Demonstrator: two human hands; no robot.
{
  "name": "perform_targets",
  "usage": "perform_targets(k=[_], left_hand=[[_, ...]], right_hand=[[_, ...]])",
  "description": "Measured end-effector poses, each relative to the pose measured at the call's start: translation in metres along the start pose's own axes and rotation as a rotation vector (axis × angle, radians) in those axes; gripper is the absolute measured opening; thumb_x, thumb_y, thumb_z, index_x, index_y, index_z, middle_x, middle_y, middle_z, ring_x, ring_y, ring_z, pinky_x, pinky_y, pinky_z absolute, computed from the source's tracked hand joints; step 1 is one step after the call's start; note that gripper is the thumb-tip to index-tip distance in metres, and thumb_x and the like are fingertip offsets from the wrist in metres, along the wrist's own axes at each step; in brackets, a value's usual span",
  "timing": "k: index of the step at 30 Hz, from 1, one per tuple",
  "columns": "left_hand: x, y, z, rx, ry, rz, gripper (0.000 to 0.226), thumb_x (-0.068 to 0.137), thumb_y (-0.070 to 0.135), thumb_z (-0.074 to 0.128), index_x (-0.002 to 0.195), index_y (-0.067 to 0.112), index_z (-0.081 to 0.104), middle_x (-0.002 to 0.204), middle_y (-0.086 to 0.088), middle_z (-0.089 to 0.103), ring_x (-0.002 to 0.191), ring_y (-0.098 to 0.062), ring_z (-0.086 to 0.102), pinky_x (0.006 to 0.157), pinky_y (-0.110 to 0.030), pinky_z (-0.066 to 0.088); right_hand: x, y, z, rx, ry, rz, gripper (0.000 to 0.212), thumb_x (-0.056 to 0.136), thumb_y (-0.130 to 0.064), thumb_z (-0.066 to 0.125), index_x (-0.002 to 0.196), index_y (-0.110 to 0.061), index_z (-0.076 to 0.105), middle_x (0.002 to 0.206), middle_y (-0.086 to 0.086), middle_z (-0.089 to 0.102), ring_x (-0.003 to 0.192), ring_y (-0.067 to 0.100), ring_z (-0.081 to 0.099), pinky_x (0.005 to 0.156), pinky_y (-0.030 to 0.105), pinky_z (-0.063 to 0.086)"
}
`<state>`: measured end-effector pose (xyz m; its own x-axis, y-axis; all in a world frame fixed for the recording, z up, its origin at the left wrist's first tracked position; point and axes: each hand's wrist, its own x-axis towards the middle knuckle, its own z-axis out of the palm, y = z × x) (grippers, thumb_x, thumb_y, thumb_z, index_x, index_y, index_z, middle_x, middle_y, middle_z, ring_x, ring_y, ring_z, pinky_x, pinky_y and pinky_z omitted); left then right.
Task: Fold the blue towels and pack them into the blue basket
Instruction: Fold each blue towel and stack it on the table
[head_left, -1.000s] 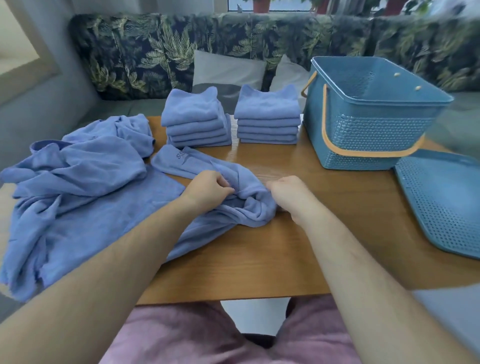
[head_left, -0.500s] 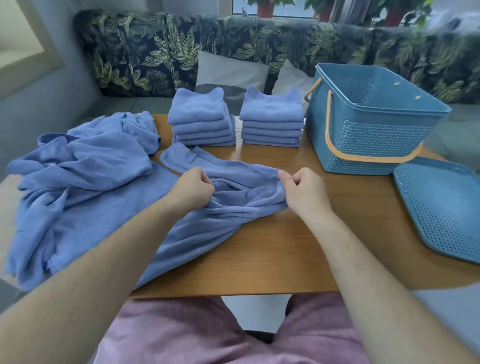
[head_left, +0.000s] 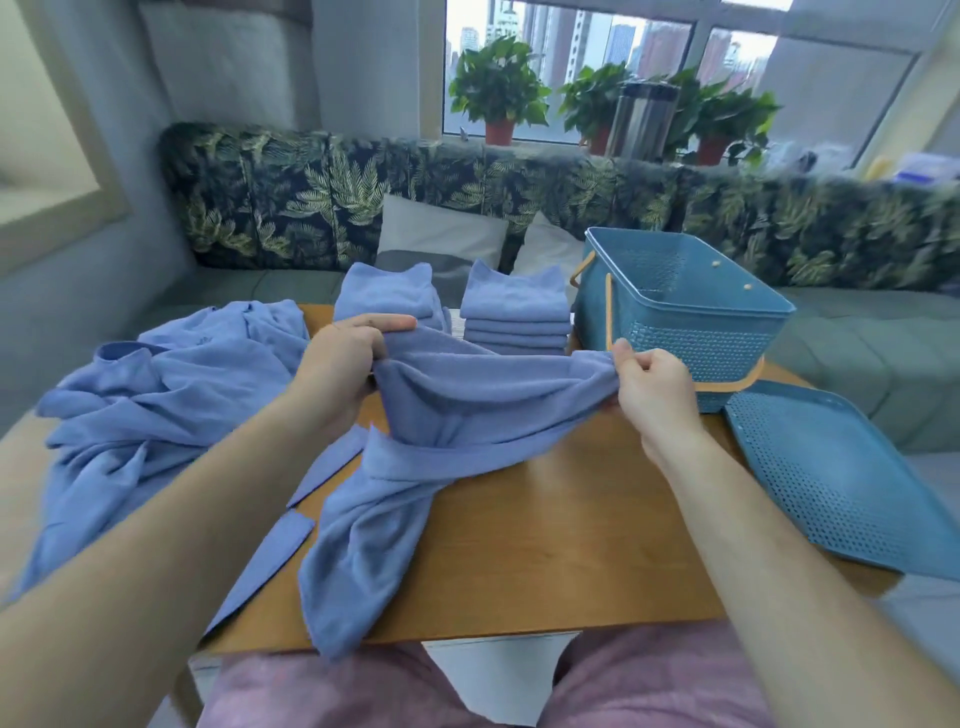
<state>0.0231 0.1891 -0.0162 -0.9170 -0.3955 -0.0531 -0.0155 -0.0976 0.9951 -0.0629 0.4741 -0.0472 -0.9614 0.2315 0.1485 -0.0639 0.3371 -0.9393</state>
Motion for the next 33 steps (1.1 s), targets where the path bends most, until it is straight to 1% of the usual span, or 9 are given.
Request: perform_targets(k=[2, 6, 10, 12, 16, 22, 25, 29, 33], left_hand=[[0.001, 0.018, -0.003, -0.028, 0.042, 0.058, 0.046, 0.084, -0.006, 0.039, 0.098, 0.018, 0.075, 0.094, -0.009, 0.064, 0.078, -0.021, 0.053, 0.059, -0.024, 0.043], [0.011, 0.06, -0.011, -0.049, 0.052, 0.183, 0.029, 0.093, 0.001, 0.052, 0.099, 0.018, 0.074, 0.087, -0.004, 0.068, 0.07, -0.014, 0.056, 0.053, -0.016, 0.046], [0.023, 0.101, -0.015, -0.034, 0.056, 0.278, 0.023, 0.1, 0.002, 0.053, 0.098, 0.016, 0.071, 0.085, -0.007, 0.067, 0.07, -0.017, 0.057, 0.064, -0.029, 0.048], [0.024, 0.12, -0.014, -0.004, 0.078, 0.329, 0.023, 0.101, 0.003, 0.053, 0.095, 0.017, 0.07, 0.082, -0.004, 0.067, 0.068, -0.015, 0.057, 0.061, -0.026, 0.049], [0.02, 0.146, -0.016, 0.183, 0.15, 0.439, 0.026, 0.102, 0.007, 0.049, 0.09, 0.021, 0.068, 0.074, 0.003, 0.06, 0.049, -0.005, 0.047, 0.043, -0.017, 0.04], [0.017, 0.163, -0.019, 0.36, 0.194, 0.517, 0.031, 0.1, 0.016, 0.048, 0.08, 0.029, 0.067, 0.086, -0.013, 0.065, 0.069, -0.023, 0.049, 0.063, -0.036, 0.047], [0.006, 0.173, -0.015, 0.234, 0.151, 0.475, 0.027, 0.1, 0.013, 0.052, 0.087, 0.026, 0.072, 0.085, -0.001, 0.069, 0.072, -0.018, 0.055, 0.067, -0.033, 0.048], [-0.011, 0.184, -0.012, -0.011, 0.002, 0.383, 0.014, 0.092, 0.008, 0.067, 0.102, 0.011, 0.076, 0.107, -0.015, 0.073, 0.092, -0.024, 0.063, 0.081, -0.038, 0.046], [-0.016, 0.182, -0.005, -0.032, -0.083, 0.374, 0.029, 0.084, 0.0, 0.073, 0.113, 0.004, 0.072, 0.108, -0.015, 0.072, 0.092, -0.023, 0.065, 0.087, -0.033, 0.047]], right_hand=[[0.012, -0.014, -0.007, 0.008, -0.002, -0.013, 0.055, 0.092, -0.059, 0.053, 0.079, -0.006, 0.059, 0.078, 0.013, 0.067, 0.075, 0.035, 0.068, 0.073, 0.052, 0.061], [0.04, -0.055, -0.018, 0.054, -0.085, -0.021, 0.053, 0.086, -0.062, 0.056, 0.071, -0.01, 0.055, 0.069, 0.011, 0.053, 0.064, 0.027, 0.053, 0.067, 0.039, 0.05], [0.048, -0.112, -0.033, 0.321, -0.225, 0.003, 0.026, 0.092, -0.039, 0.073, 0.104, -0.016, 0.066, 0.1, 0.002, 0.07, 0.082, 0.018, 0.064, 0.069, 0.034, 0.053], [0.046, -0.139, -0.044, 0.47, -0.351, -0.005, 0.029, 0.093, -0.025, 0.073, 0.118, -0.014, 0.067, 0.1, 0.0, 0.074, 0.081, 0.014, 0.068, 0.064, 0.027, 0.054], [0.045, -0.168, -0.064, 0.51, -0.43, -0.103, 0.015, 0.096, -0.012, 0.067, 0.109, -0.012, 0.073, 0.094, 0.002, 0.075, 0.077, 0.014, 0.069, 0.067, 0.026, 0.058], [0.027, -0.18, -0.084, 0.497, -0.44, -0.205, 0.025, 0.094, 0.0, 0.063, 0.108, -0.017, 0.074, 0.098, 0.003, 0.076, 0.08, 0.013, 0.069, 0.069, 0.022, 0.054], [0.017, -0.187, -0.094, 0.52, -0.367, -0.239, 0.026, 0.09, 0.002, 0.066, 0.104, -0.017, 0.077, 0.098, 0.005, 0.077, 0.082, 0.014, 0.07, 0.068, 0.021, 0.054], [0.01, -0.193, -0.108, 0.526, -0.293, -0.266, 0.029, 0.083, 0.006, 0.071, 0.101, -0.015, 0.078, 0.098, 0.007, 0.077, 0.084, 0.019, 0.071, 0.076, 0.028, 0.057], [0.013, -0.192, -0.109, 0.421, -0.257, -0.258, 0.035, 0.078, 0.007, 0.075, 0.101, -0.019, 0.078, 0.103, 0.006, 0.076, 0.089, 0.019, 0.071, 0.075, 0.025, 0.057]])
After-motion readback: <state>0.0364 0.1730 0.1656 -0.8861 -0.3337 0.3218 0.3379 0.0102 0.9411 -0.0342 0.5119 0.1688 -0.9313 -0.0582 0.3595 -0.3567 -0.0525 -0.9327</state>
